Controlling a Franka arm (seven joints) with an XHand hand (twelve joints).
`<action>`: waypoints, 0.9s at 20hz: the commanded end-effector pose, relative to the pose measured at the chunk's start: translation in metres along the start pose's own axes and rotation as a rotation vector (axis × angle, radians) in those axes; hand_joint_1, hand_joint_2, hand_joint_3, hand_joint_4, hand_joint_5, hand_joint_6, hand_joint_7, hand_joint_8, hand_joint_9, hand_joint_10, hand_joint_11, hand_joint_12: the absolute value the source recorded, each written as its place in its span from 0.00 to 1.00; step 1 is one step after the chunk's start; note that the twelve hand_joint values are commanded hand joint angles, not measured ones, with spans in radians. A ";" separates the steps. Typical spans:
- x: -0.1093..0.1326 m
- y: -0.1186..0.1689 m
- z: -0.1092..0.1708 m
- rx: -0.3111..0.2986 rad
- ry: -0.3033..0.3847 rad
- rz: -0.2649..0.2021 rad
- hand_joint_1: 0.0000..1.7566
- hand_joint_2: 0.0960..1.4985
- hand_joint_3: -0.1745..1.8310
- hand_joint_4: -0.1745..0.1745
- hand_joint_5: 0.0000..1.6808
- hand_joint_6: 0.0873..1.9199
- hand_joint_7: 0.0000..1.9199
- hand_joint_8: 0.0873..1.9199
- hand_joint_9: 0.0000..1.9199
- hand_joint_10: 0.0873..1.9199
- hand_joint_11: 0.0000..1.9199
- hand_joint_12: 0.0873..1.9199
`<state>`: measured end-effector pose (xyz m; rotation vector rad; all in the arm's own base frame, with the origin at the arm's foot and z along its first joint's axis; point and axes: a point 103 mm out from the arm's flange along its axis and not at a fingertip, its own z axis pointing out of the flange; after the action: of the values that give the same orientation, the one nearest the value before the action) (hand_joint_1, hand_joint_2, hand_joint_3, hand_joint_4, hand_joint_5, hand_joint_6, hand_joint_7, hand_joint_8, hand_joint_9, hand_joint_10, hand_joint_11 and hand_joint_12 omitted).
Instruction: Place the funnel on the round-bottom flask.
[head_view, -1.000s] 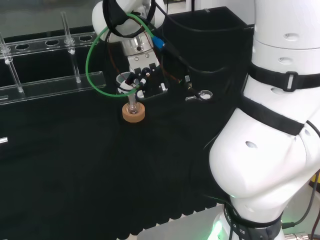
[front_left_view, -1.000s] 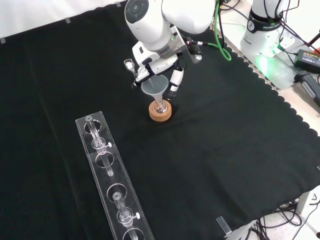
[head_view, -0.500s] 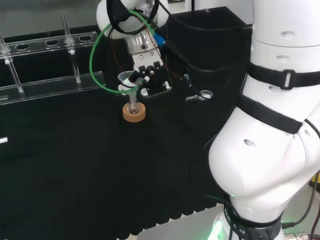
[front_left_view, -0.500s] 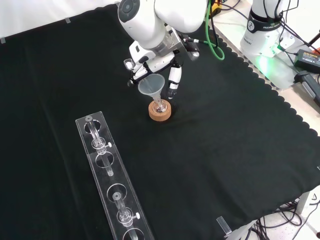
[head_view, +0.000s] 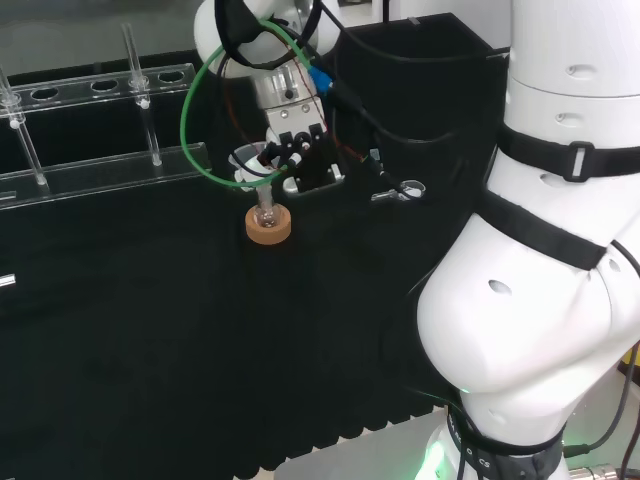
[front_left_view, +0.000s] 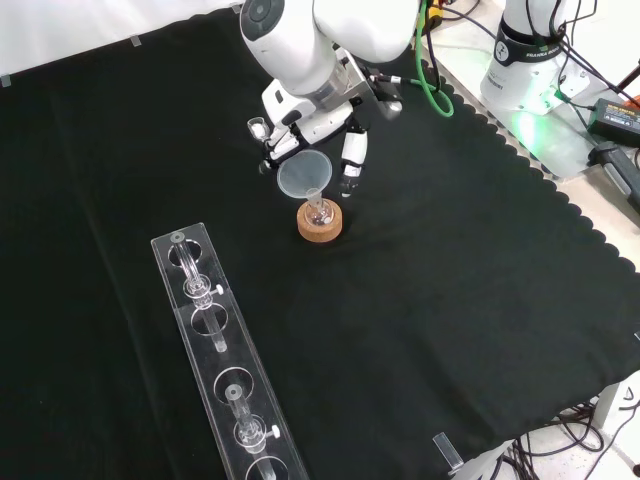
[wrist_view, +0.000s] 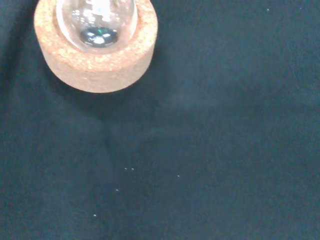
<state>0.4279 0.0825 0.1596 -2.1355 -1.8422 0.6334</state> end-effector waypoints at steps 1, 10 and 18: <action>-0.006 0.001 0.000 0.004 0.003 -0.001 0.10 0.51 0.13 0.00 0.04 0.00 0.00 0.49 0.05 0.53 0.27 0.79; 0.000 0.001 -0.003 0.063 -0.012 0.026 0.09 0.46 0.10 0.00 0.01 0.00 0.00 0.12 0.00 0.41 0.20 0.80; -0.016 -0.006 -0.008 0.008 0.014 -0.021 0.02 0.40 0.08 0.00 0.00 0.00 0.00 0.00 0.00 0.00 0.04 0.80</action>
<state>0.4294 0.0819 0.1670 -2.1049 -1.8087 0.6436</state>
